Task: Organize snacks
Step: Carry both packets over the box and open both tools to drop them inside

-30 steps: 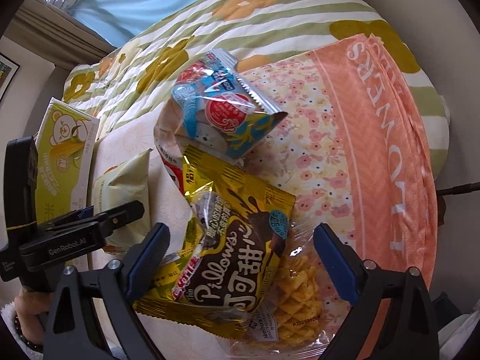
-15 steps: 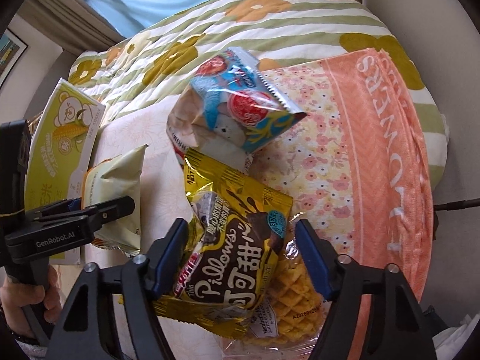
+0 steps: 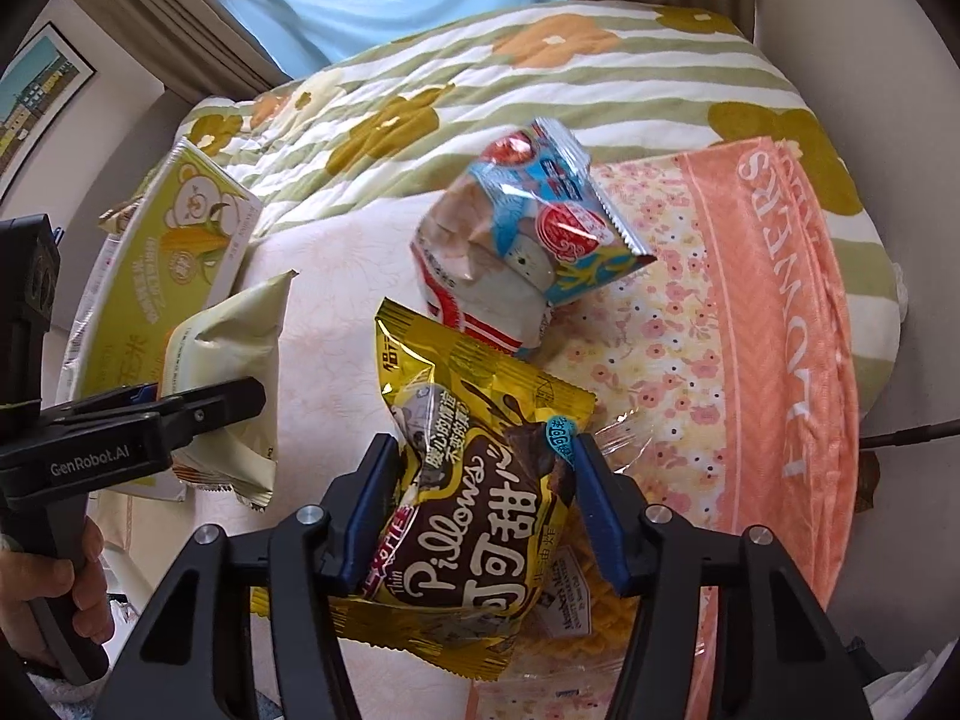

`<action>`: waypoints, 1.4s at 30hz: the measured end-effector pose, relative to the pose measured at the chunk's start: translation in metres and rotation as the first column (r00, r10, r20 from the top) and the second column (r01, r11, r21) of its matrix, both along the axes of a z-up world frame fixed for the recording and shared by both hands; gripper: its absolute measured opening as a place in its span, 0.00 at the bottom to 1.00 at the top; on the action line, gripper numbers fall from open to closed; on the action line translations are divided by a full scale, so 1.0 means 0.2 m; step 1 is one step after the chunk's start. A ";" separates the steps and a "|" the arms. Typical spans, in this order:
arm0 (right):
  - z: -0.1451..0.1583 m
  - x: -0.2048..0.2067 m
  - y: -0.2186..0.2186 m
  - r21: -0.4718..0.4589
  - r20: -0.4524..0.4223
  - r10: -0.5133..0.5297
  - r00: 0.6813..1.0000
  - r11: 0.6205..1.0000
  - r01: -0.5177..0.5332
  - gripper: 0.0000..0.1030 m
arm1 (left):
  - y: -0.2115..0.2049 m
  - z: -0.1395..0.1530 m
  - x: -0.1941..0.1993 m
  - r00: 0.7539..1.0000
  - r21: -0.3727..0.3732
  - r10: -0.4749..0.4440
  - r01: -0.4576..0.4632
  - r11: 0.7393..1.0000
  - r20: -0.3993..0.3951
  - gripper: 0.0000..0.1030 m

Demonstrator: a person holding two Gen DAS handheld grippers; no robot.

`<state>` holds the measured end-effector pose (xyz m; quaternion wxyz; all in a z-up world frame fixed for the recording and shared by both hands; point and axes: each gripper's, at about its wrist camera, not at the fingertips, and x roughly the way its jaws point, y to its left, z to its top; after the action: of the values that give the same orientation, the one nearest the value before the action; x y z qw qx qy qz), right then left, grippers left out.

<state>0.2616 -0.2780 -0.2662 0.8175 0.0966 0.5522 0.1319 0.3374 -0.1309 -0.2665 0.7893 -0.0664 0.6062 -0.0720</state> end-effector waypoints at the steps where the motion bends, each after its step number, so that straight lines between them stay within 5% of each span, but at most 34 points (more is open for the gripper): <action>1: 0.02 -0.01 0.00 0.006 0.010 0.001 1.000 1.000 -0.001 0.52 | 0.00 0.03 -0.02 1.000 -0.002 0.001 -0.001 1.000 0.013 0.60; 12: 0.40 -0.05 0.09 0.041 0.159 0.083 0.984 0.995 -0.091 0.52 | 0.18 0.47 -0.16 0.983 -0.030 0.082 -0.078 0.997 0.165 0.60; 22: 0.69 0.05 0.51 0.078 0.283 0.186 0.941 0.973 -0.216 0.52 | 0.72 0.80 -0.15 0.938 -0.014 0.180 -0.185 0.983 0.297 0.60; 34: 0.74 0.21 1.16 0.099 0.306 0.194 0.932 0.967 -0.234 0.52 | 1.36 0.71 0.16 0.964 -0.014 0.134 -0.135 0.991 0.229 0.60; 42: 0.64 0.31 1.44 0.082 0.249 0.135 0.959 0.984 -0.160 0.52 | 1.52 0.53 0.41 0.989 -0.028 0.015 -0.011 1.000 0.148 0.60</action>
<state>0.3239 0.0105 -0.1372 0.8608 0.0797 0.4464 0.2310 0.4198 0.1741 -0.1606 0.8315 -0.0755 0.5446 -0.0798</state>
